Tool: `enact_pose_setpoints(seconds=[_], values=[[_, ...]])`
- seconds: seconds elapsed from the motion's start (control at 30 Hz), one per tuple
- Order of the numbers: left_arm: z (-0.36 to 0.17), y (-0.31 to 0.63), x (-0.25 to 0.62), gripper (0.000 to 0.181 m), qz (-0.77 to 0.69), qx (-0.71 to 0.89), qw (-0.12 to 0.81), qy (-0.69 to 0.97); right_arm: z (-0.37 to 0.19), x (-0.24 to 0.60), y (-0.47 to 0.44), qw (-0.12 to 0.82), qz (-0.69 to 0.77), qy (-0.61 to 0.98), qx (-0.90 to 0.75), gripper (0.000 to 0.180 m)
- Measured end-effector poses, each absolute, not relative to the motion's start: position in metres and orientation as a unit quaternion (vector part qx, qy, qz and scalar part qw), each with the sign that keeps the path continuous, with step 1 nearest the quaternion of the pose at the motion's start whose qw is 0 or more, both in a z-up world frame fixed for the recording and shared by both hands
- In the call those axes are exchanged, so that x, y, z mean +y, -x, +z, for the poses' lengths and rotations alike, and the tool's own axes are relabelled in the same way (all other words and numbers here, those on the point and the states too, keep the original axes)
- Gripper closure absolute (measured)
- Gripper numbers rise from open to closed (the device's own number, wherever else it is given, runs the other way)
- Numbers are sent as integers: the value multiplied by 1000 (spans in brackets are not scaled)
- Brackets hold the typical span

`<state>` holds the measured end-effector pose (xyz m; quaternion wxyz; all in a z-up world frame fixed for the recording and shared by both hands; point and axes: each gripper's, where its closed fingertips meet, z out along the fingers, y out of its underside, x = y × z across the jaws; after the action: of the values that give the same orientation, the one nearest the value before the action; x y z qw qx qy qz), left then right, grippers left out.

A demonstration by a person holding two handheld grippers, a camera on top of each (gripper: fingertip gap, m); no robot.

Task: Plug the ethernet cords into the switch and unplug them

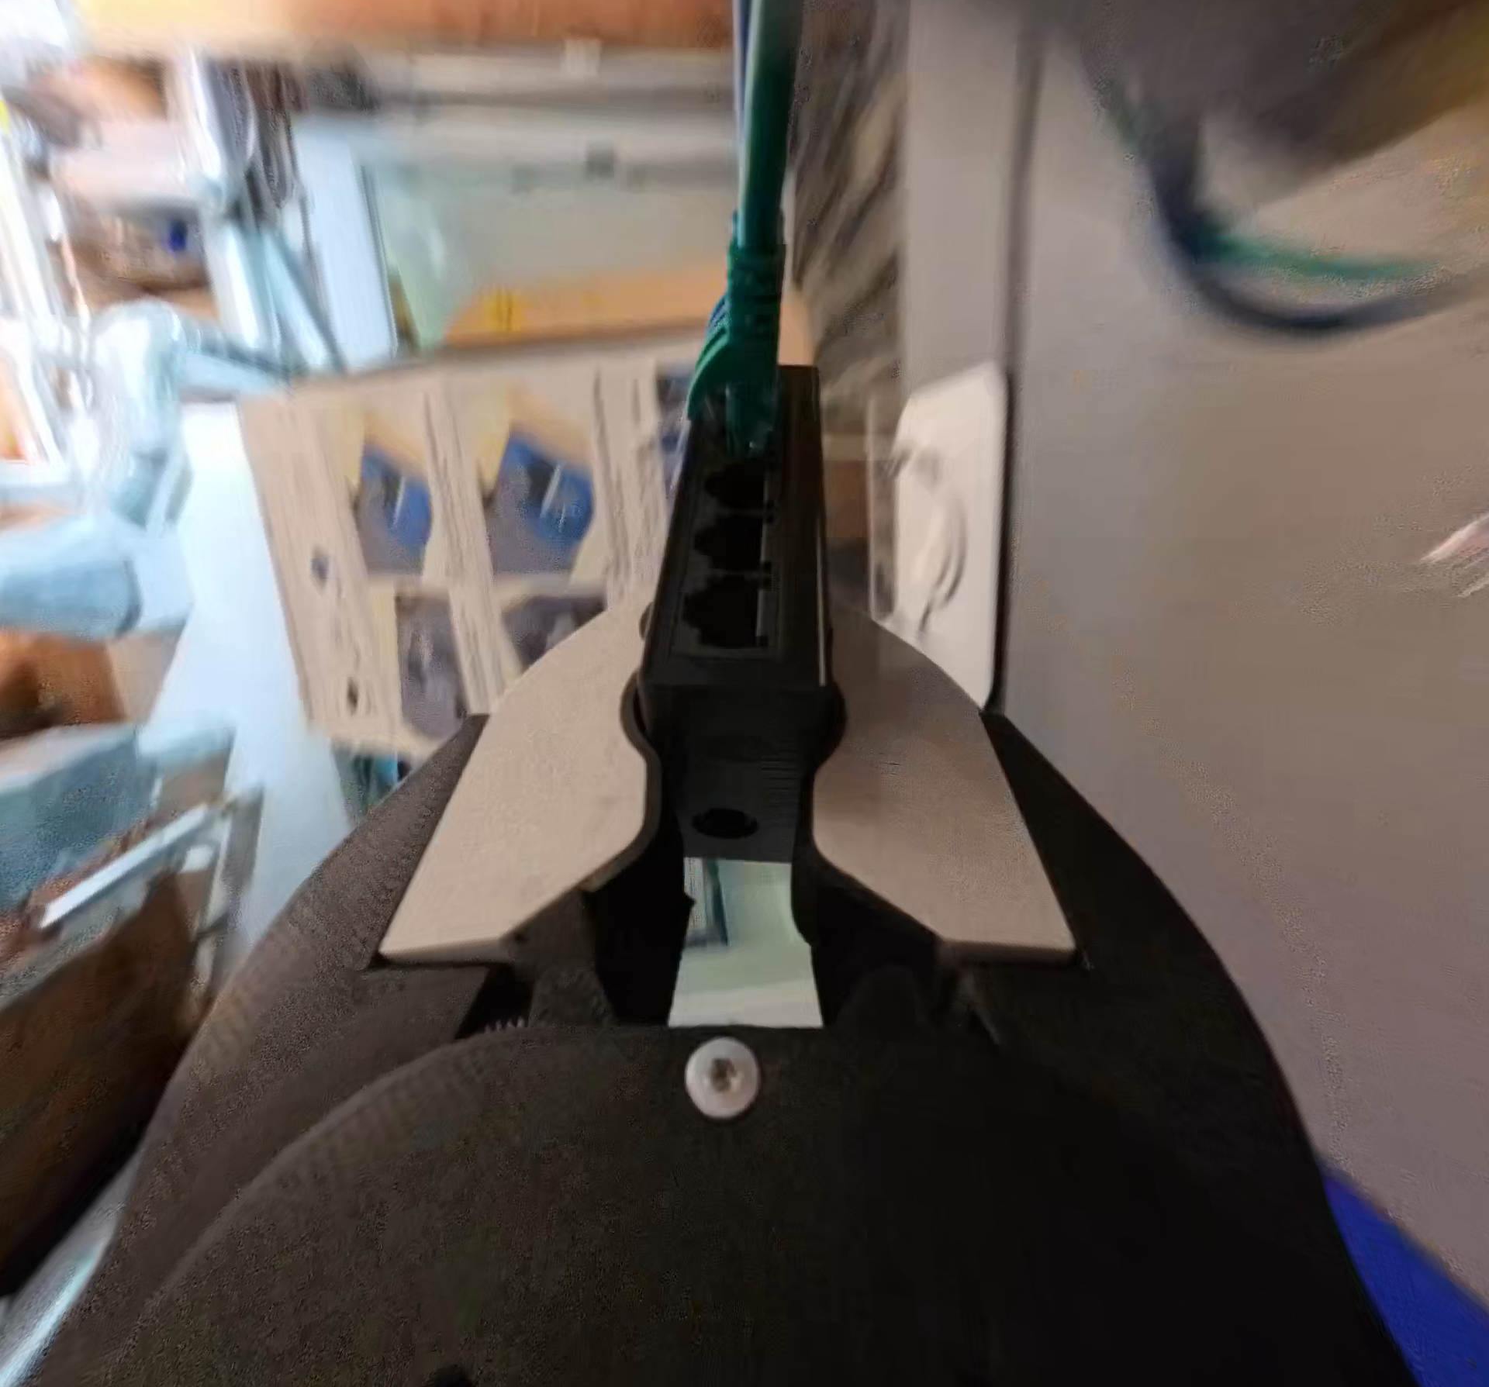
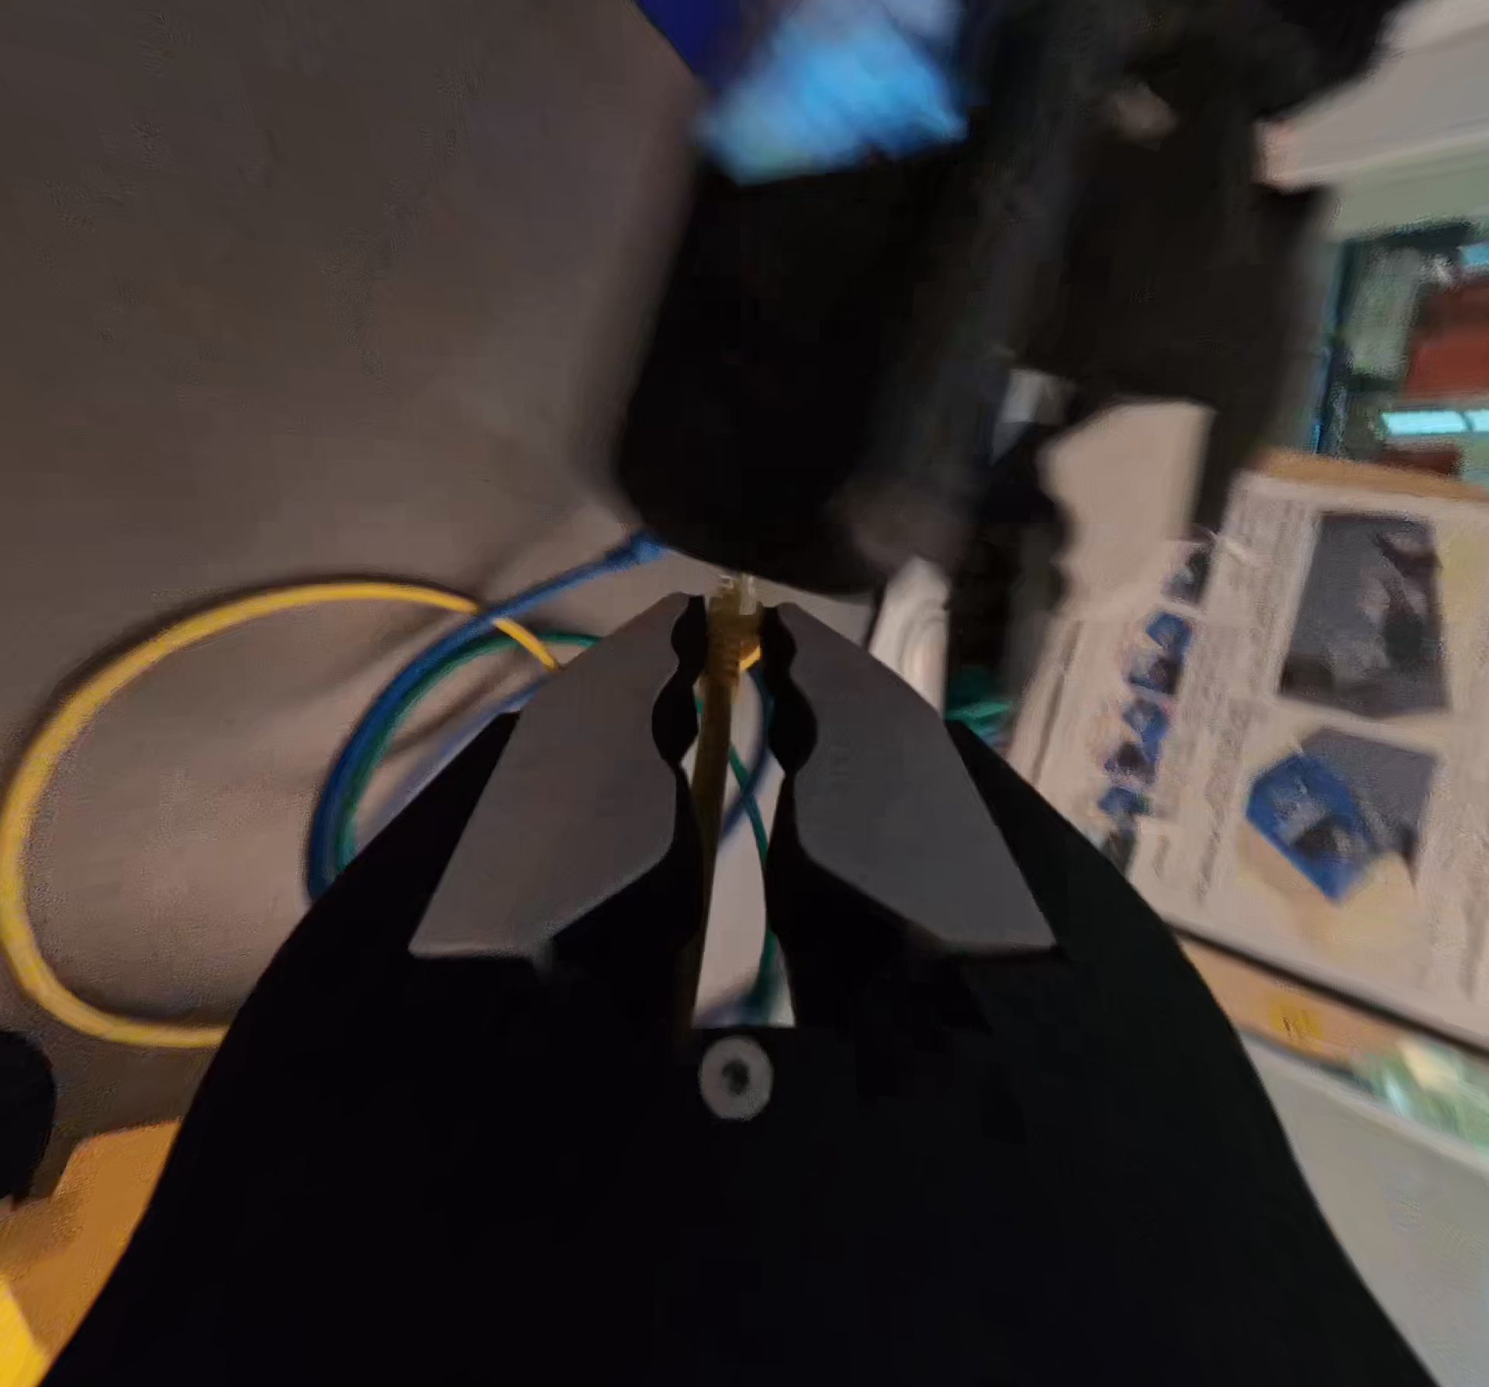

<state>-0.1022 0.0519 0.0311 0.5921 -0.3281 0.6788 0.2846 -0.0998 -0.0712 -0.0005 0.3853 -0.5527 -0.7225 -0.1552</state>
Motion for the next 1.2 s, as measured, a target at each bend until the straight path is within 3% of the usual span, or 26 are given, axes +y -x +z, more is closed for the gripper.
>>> enact_pose_setpoints(seconds=[0.1, 0.2, 0.3, 0.53, 0.67, 0.93, 1.07, 1.1, 1.2], values=[[56, 138, 62, 152, 206, 669, 597, 392, 18, -47, 107, 434, -256, 507, -699, 166], [88, 175, 78, 152, 217, 612, 629, 428, 31, -60, 116, 474, -178, 517, -690, 165], [104, 213, 99, 151, 233, 562, 631, 481, 50, -69, 106, 496, -192, 513, -674, 165], [113, 247, 119, 151, 254, 517, 632, 518, 117, -103, 74, 606, -165, 502, -595, 165], [109, 247, 123, 151, 247, 512, 625, 534, 93, -92, 57, 570, -113, 552, -598, 165], [97, 236, 122, 151, 236, 535, 605, 540, -32, -74, 83, 370, 156, 674, -620, 165], [96, 230, 118, 150, 216, 543, 607, 539, -50, -110, 121, 281, 277, 676, -622, 166], [96, 228, 117, 151, 211, 545, 607, 539, -48, -119, 129, 276, 298, 674, -617, 173], [96, 221, 112, 151, 197, 552, 609, 533, -46, -142, 147, 297, 334, 675, -587, 171]])
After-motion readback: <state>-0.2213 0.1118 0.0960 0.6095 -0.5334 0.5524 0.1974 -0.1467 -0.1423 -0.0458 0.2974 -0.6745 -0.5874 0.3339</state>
